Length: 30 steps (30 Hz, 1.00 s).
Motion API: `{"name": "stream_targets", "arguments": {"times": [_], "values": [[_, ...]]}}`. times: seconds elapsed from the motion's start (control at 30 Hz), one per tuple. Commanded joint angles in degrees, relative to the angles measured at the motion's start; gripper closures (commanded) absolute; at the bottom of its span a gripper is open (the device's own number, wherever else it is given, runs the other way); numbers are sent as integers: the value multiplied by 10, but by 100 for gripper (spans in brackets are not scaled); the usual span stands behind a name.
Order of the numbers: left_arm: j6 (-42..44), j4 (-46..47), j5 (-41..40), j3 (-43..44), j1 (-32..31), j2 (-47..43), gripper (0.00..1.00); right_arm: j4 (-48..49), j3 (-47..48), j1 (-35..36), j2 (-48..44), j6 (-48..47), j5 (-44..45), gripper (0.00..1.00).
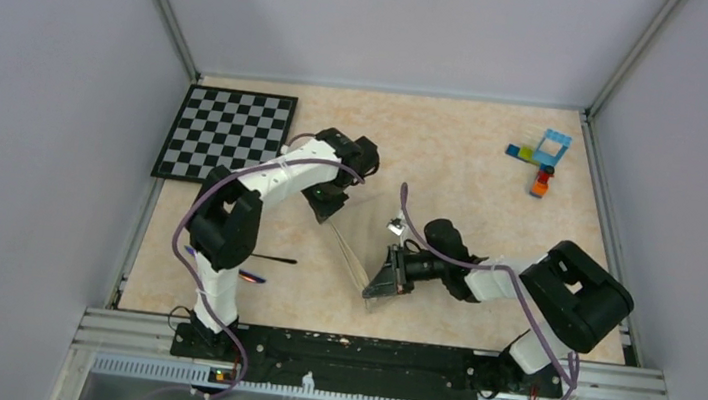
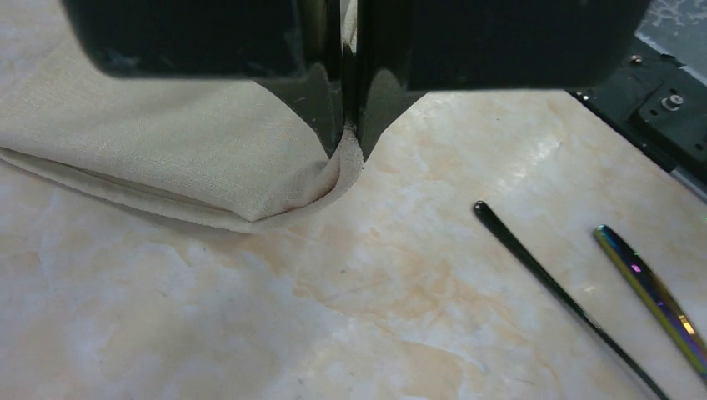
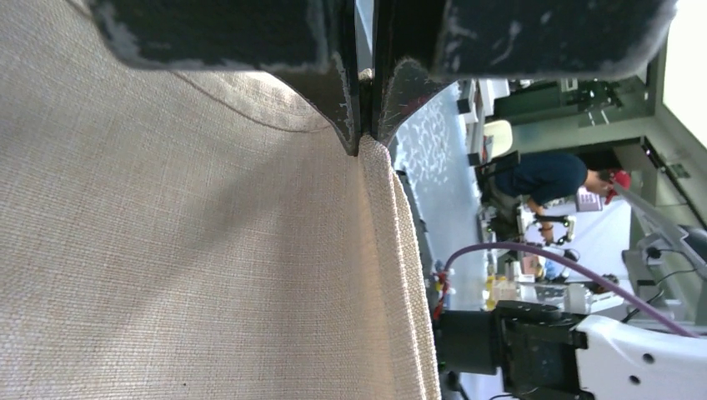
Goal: Fold the napkin into a case and place the utensils inside
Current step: Fold the lower triangle-folded napkin at the center of the board.
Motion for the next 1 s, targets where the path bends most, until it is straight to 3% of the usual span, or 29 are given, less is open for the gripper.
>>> {"name": "stream_targets", "arguments": {"times": [0.0,0.13,0.37,0.53,0.97], "values": [[-40,-49,-77,-24,13,-78,100,79,1,28,10,70,-28,100],[-25,-38,-74,-18,12,-74,100,98,-13,27,18,80,-29,100],[-17,-67,-56,87,3,35,100,177,-63,0,43,111,-34,100],[-7,-46,-43,107,-1,75,100,186,-75,-18,67,101,-39,100],[19,-13,-42,105,-1,113,100,70,-44,-35,67,19,-21,100]]}}
